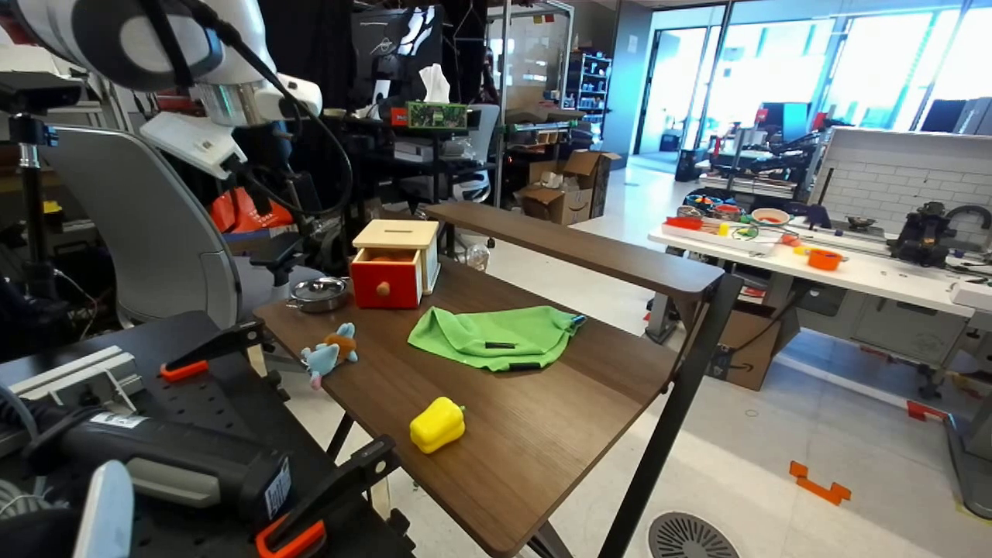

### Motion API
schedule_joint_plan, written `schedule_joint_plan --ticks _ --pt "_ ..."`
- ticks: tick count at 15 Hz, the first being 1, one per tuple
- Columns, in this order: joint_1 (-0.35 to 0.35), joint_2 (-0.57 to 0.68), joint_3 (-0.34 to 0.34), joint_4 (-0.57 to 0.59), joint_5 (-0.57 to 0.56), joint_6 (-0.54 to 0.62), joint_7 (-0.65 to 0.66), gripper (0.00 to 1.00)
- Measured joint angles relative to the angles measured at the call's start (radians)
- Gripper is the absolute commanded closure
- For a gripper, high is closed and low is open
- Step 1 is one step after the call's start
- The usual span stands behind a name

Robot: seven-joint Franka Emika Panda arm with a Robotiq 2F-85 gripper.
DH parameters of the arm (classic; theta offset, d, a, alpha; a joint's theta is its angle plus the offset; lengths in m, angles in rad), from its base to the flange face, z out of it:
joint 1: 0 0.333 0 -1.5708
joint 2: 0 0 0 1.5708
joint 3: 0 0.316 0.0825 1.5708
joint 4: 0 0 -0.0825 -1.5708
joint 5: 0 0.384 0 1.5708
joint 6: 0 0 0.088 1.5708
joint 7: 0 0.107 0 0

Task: Remove the lid from the pot.

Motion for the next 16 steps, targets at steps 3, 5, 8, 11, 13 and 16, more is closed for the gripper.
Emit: schedule_joint_plan --ticks 3,5,8,11,13,16 --pt "-0.045 0.196 0.036 0.161 -0.052 -0.001 0.030 0.00" --pt "-0.067 0.325 0.037 0.273 -0.115 -0.001 0.068 0.00" --pt "-0.076 0.503 0.031 0.439 -0.174 -0.012 0.101 0.00" --pt "-0.066 0.607 0.038 0.549 -0.206 -0.052 0.105 0.00" --pt "-0.048 0.631 0.044 0.581 -0.223 -0.066 0.106 0.00" --pt "-0.020 0.631 0.044 0.598 -0.231 -0.070 0.107 0.00"
